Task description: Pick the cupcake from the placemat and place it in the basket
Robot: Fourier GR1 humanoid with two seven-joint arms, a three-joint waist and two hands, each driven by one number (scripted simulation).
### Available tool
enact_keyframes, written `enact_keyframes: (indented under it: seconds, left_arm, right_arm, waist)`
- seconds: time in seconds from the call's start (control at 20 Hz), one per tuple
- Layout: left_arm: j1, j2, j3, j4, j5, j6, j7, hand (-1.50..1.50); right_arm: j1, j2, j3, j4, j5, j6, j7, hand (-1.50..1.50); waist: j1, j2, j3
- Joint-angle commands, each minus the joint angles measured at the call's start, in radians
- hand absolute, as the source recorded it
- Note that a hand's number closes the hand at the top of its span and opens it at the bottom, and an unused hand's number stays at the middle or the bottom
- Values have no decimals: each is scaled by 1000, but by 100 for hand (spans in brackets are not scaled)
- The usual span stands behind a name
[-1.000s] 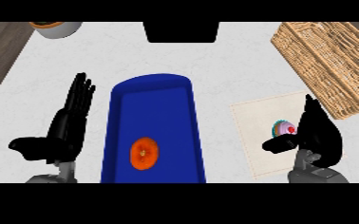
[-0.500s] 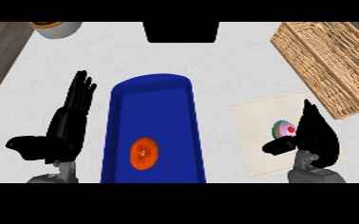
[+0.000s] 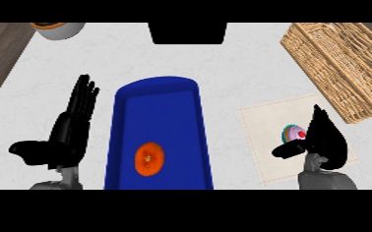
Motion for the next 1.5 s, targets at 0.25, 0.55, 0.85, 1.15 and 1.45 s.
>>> enact_keyframes:
  seconds: [0.25, 0.55, 0.85, 1.15, 1.45]
  left_arm:
    - [-28, -38, 33, 11, -42, -15, 21, 0]
    - [13, -2, 69, -5, -1, -72, 5, 0]
    - [-17, -22, 64, -81, -38, -34, 93, 0]
    - [-54, -24, 104, 2, -12, -87, 48, 0]
    - [-78, -66, 0, -17, -63, -80, 31, 0]
  right_arm:
    - [-4, -12, -8, 16, -14, -30, 5, -150]
    - [-21, -77, -12, 194, -54, 0, -151, 150]
    - [-64, -59, 37, 240, 13, -40, -132, 150]
    - [-19, -69, 70, 120, 37, -25, -125, 150]
    - [-446, -46, -118, 520, 102, -150, 104, 150]
  waist:
    - [-1, 0, 0]
    - [3, 1, 0]
    - [4, 0, 0]
    - [-1, 0, 0]
    - [114, 51, 5]
